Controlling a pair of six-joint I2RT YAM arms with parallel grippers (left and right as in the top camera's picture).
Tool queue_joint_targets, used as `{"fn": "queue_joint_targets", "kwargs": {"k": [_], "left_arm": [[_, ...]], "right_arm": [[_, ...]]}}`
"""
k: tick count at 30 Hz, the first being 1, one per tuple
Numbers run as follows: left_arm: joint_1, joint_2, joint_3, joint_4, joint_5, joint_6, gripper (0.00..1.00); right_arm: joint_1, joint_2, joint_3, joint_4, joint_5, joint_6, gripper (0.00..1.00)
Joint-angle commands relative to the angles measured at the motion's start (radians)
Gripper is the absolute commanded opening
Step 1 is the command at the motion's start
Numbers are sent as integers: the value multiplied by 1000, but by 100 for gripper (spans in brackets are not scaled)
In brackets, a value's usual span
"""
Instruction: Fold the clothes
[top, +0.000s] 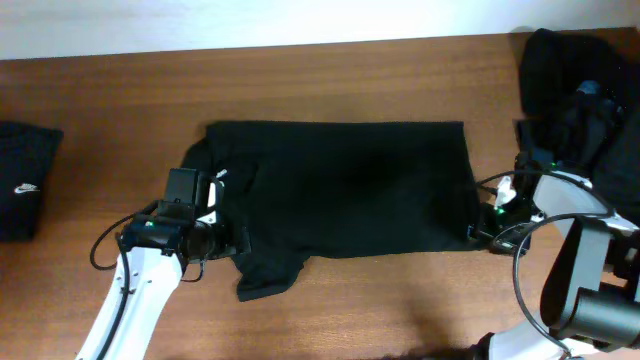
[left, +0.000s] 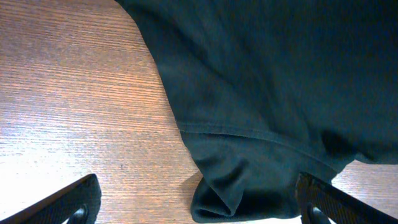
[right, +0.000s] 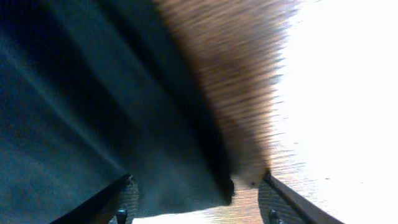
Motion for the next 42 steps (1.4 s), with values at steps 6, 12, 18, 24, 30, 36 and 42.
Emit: {"fn": "queue_joint_targets", "kwargs": {"k": [6, 12, 18, 24, 30, 36, 42], "left_arm": [[-2, 0, -6, 0, -11, -3, 99], [-2, 0, -8, -3, -10, -3, 99], [-2, 1, -28, -3, -2, -3, 89], [-2, 5, -32, -3, 1, -3, 61], [-2, 11, -34, -3, 1, -3, 46], [-2, 12, -35, -12, 20, -3, 42], [-2, 12, -43, -23, 29, -4, 13]], "right_arm": [[106, 17, -24, 45, -28, -2, 56], [110, 17, -24, 56, -20, 1, 55], [110, 17, -24, 48, 51, 1, 49], [110, 17, -24, 48, 96, 2, 48], [110, 17, -24, 53, 95, 1, 29], [110, 17, -24, 60, 95, 1, 24], [110, 17, -24, 64, 91, 1, 24]]}}
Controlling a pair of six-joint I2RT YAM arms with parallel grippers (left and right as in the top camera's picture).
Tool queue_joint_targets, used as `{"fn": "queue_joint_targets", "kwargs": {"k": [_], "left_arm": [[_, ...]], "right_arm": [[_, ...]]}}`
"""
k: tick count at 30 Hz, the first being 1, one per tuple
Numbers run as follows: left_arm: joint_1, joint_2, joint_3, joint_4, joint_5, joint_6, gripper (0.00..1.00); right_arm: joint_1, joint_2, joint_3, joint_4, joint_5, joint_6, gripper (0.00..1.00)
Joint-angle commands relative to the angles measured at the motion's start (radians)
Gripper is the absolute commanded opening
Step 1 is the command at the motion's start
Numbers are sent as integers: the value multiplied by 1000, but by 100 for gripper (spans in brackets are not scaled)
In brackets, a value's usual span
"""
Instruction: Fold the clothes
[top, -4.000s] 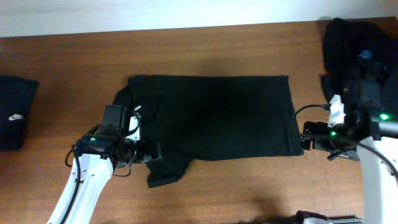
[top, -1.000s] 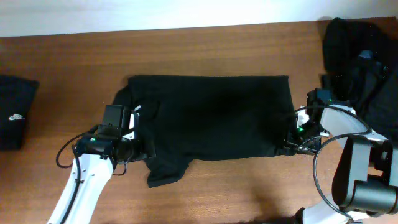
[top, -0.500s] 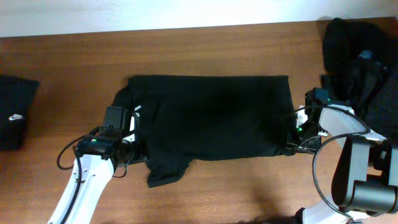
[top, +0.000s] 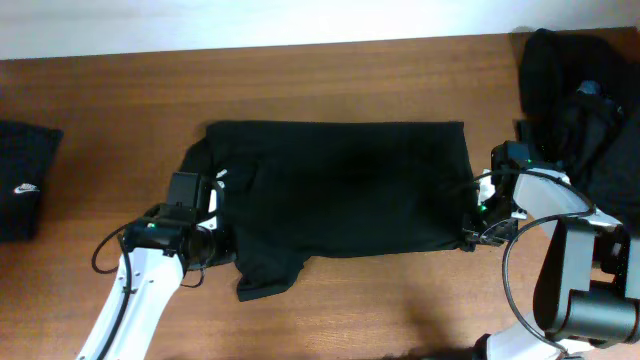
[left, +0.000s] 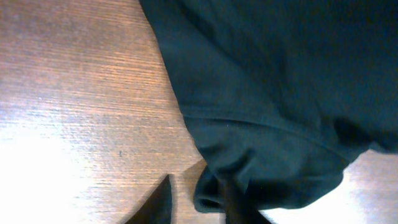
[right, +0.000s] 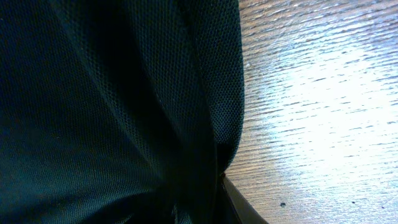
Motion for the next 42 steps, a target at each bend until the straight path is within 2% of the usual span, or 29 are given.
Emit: {"fn": "queue_joint_targets", "kwargs": {"k": [1, 3, 10, 12, 14, 22, 30, 37, 42], "left_arm": [[-2, 10, -24, -2, 34, 2, 7], [-2, 12, -45, -2, 65, -8, 1], [-2, 13, -140, -5, 188, -20, 1], [-2, 13, -167, -1, 183, -20, 9], [-2, 13, -197, 20, 184, -20, 31], [-2, 13, -243, 98, 184, -69, 48], [-2, 47, -245, 179, 184, -80, 49], [-2, 163, -246, 256, 188, -80, 49], [-2, 250, -246, 281, 274, -80, 48]], "right_arm": [[3, 19, -20, 15, 20, 2, 24], [3, 19, -20, 15, 19, 2, 24], [3, 19, -20, 16, 16, 2, 24], [3, 19, -20, 16, 16, 2, 24], [3, 19, -20, 15, 16, 2, 24], [3, 19, -20, 15, 12, 2, 24], [3, 19, -20, 16, 9, 2, 24], [3, 19, -20, 16, 9, 2, 24], [3, 19, -20, 14, 9, 2, 24]]}}
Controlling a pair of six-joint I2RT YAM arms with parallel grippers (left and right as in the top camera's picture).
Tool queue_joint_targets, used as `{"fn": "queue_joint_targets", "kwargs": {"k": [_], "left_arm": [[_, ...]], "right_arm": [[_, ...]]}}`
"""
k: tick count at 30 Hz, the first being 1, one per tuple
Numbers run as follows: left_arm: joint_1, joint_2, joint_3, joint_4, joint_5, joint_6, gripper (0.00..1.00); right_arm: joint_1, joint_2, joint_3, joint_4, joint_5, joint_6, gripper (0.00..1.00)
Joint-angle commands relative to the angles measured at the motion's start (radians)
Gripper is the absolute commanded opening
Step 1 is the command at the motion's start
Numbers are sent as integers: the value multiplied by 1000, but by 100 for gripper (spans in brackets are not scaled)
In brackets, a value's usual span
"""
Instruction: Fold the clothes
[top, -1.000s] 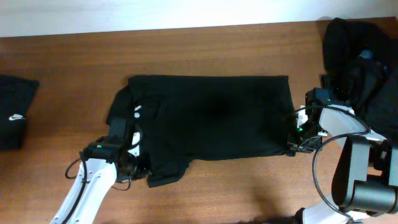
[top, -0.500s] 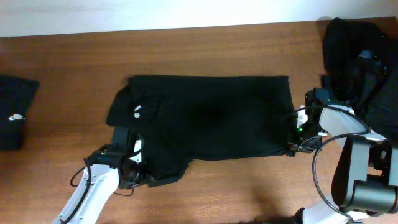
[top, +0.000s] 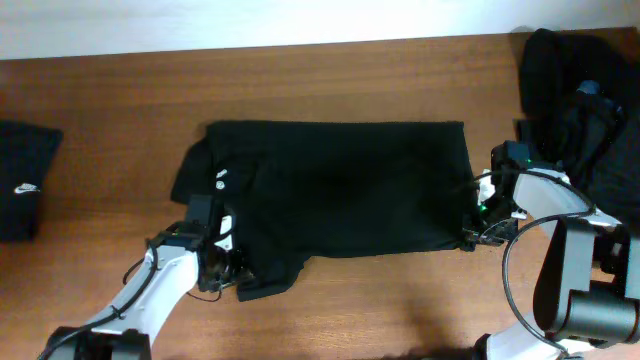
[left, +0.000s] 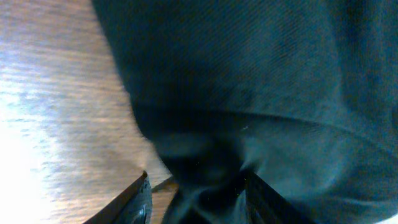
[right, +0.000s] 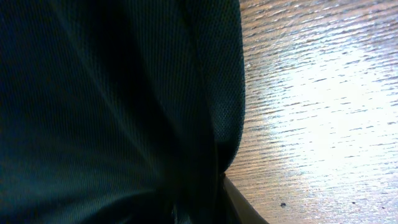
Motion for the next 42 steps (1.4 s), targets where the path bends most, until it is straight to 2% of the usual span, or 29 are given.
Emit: {"fn": "queue_joint_targets", "kwargs": {"k": [1, 4, 8, 10, 13, 17, 25, 31, 42], "left_arm": [[-2, 84, -27, 5, 94, -3, 43], [-2, 92, -27, -4, 146, 34, 23], [-2, 89, -13, -37, 143, 34, 7], [-2, 89, 3, -69, 134, 52, 3], [-2, 89, 37, -126, 94, 91, 3], [-2, 89, 105, -216, -70, 89, 4], [-1, 89, 151, -223, -77, 114, 9], [-1, 89, 151, -213, -77, 114, 9], [-1, 89, 153, -212, -77, 114, 9]], "right_arm": [[3, 19, -20, 14, 10, 1, 24], [3, 19, -20, 11, 10, 1, 24], [3, 19, -20, 6, 10, 1, 24], [3, 19, -20, 0, 9, 2, 24], [3, 19, -20, -2, 10, 7, 24], [3, 19, -20, -2, -14, 8, 25], [3, 19, -19, -2, -32, 8, 24], [3, 19, 22, -47, -59, 8, 4], [3, 19, 122, -133, -90, 8, 4]]}}
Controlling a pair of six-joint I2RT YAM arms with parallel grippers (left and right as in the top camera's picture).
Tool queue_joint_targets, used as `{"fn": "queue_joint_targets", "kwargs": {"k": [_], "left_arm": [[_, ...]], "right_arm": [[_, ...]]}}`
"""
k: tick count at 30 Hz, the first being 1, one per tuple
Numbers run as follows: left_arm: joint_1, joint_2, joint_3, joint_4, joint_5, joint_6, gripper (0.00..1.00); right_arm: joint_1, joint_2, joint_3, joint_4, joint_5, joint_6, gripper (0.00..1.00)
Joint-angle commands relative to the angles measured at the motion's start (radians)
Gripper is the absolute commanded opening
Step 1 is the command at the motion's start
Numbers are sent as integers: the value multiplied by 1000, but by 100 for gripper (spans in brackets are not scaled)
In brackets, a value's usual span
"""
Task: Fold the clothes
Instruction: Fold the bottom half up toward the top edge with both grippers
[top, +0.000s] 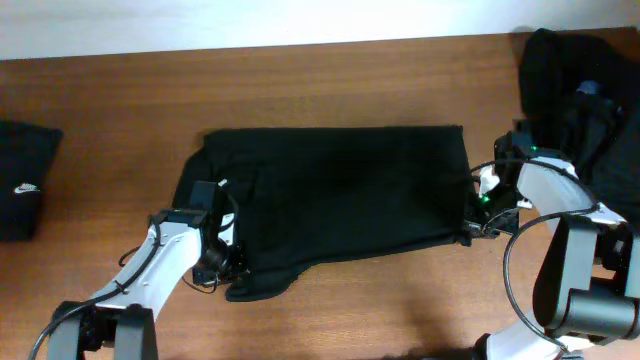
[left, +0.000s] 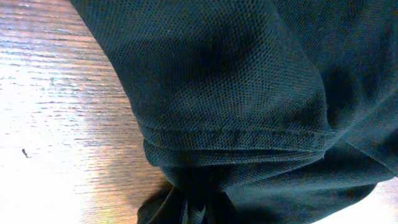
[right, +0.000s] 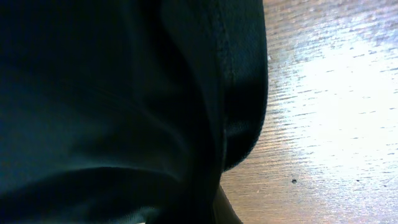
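Note:
A black shirt (top: 350, 190) lies spread flat across the middle of the wooden table (top: 330, 80). Its lower left sleeve (top: 258, 285) sticks out toward the front. My left gripper (top: 222, 262) sits at that sleeve's left side, shut on bunched fabric (left: 196, 208) under a stitched hem (left: 236, 140). My right gripper (top: 472, 228) is at the shirt's lower right corner, shut on the cloth (right: 214, 205); dark fabric fills most of the right wrist view and hides its fingers.
A folded black garment with a white logo (top: 22, 185) lies at the table's left edge. A heap of black clothes (top: 580, 90) sits at the back right, close behind my right arm. Bare wood runs along the front and back of the shirt.
My left gripper, then with its fingers apart around the sleeve fabric, is now shut on it. The sleeve has shifted slightly left. The right gripper still holds its corner, moved a little.
Both grippers stood open at first, the left beside the shirt's lower left sleeve, the right at the lower right corner. Then the right was shut on that corner. The left moved down onto the sleeve, had fabric between its fingers, and now grips it.

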Motion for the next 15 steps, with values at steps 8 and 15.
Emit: {"fn": "queue_joint_targets", "kwargs": {"k": [8, 15], "left_arm": [[0, 6, 81, -35, -15, 17, 9], [0, 6, 176, -54, -15, 16, 9]], "right_arm": [[3, 5, 85, -54, -44, 5, 4], [3, 5, 119, -67, -51, 10, 4]]}}
